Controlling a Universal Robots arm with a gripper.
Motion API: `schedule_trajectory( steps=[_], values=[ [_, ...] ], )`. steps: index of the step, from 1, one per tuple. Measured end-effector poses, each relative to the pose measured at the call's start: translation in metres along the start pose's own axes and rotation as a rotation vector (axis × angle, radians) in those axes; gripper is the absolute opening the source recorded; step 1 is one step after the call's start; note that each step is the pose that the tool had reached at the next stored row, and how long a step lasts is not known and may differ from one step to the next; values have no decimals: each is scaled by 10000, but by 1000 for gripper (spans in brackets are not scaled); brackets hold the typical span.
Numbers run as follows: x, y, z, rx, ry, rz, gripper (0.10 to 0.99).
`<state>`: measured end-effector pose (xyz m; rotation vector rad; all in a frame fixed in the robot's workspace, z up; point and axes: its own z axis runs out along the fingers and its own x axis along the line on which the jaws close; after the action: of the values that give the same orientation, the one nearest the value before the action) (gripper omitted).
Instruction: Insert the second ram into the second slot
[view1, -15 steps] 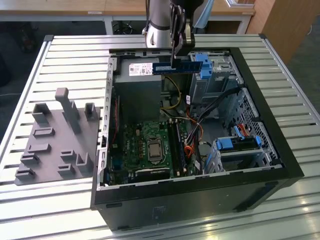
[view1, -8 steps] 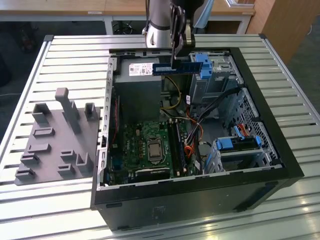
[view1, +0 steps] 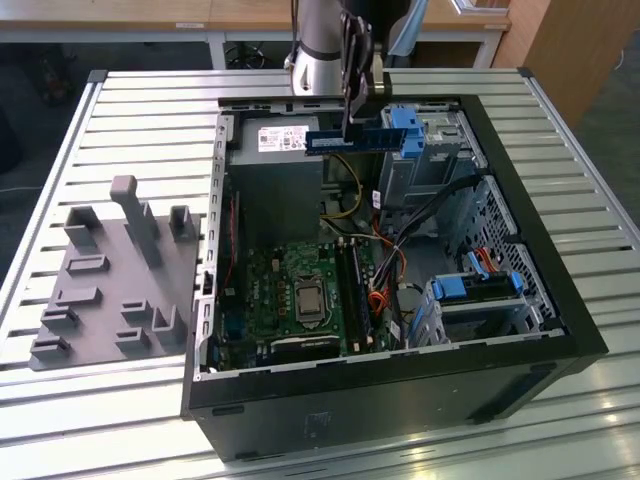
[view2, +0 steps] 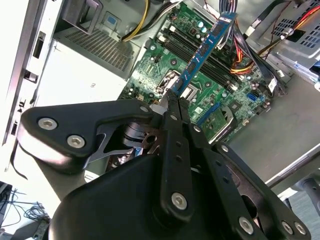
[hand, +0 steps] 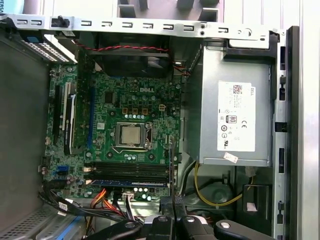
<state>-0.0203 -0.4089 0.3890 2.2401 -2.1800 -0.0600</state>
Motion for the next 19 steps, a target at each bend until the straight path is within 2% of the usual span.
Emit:
schedule_trajectory(
  steps=[19],
  values=[
    [168,4,-3,0,0,0,122]
  ],
)
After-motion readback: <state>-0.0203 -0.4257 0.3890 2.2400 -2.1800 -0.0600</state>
